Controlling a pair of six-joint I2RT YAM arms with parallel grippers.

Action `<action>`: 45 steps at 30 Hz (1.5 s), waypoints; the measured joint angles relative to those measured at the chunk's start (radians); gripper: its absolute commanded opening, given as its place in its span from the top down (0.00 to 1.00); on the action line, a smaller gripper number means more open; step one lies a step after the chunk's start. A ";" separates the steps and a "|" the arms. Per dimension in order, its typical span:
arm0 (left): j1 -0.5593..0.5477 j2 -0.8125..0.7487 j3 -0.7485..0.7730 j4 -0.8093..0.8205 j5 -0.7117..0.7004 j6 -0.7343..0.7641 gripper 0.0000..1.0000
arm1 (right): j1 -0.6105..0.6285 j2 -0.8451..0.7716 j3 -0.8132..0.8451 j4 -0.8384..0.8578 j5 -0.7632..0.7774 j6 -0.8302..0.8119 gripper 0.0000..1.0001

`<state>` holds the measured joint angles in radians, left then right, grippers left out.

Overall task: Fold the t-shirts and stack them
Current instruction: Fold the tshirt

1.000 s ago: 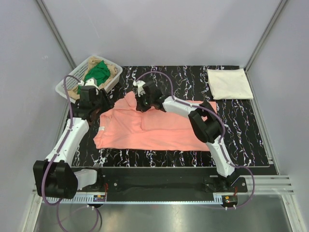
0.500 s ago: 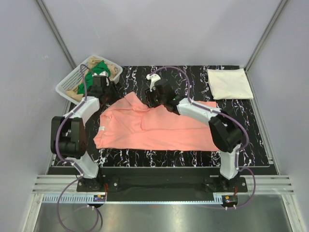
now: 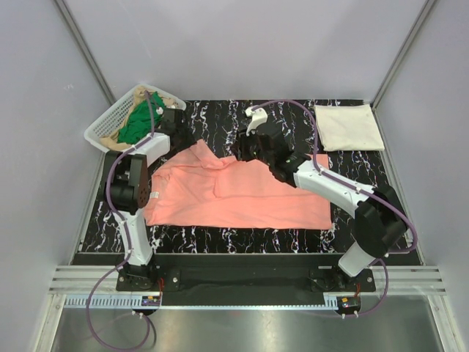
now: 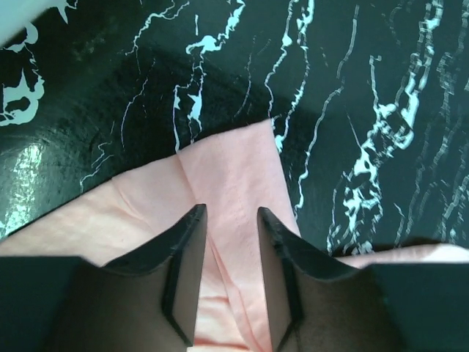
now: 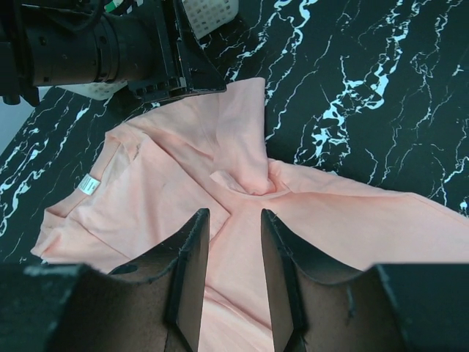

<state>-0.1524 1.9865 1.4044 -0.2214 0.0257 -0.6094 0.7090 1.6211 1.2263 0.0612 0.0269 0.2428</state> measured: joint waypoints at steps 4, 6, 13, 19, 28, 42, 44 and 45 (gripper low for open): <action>-0.013 0.036 0.038 -0.026 -0.062 -0.002 0.64 | 0.000 -0.006 -0.015 0.003 0.022 0.000 0.59; -0.013 0.042 0.042 -0.032 -0.084 -0.002 0.63 | -0.002 -0.010 -0.021 0.002 0.035 0.004 0.59; -0.018 0.074 0.064 -0.047 -0.126 -0.002 0.62 | -0.046 -0.050 -0.044 0.003 0.048 0.043 0.59; -0.024 0.119 0.075 -0.046 -0.133 -0.003 0.63 | -0.095 -0.077 -0.072 0.004 0.063 0.079 0.59; -0.029 0.143 0.097 -0.035 -0.134 -0.006 0.69 | -0.108 -0.085 -0.093 0.003 0.066 0.106 0.59; -0.029 0.162 0.119 -0.032 -0.139 -0.008 1.00 | -0.139 -0.118 -0.115 -0.010 0.074 0.163 0.57; -0.029 0.162 0.124 -0.035 -0.140 -0.008 1.00 | -0.167 -0.118 -0.115 -0.033 0.084 0.200 0.57; -0.029 0.162 0.130 -0.038 -0.140 -0.008 1.00 | -0.188 -0.118 -0.115 -0.050 0.088 0.220 0.57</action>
<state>-0.1818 2.1483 1.5345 -0.2596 -0.1143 -0.6178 0.5213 1.5028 1.1114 0.0113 0.1150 0.4625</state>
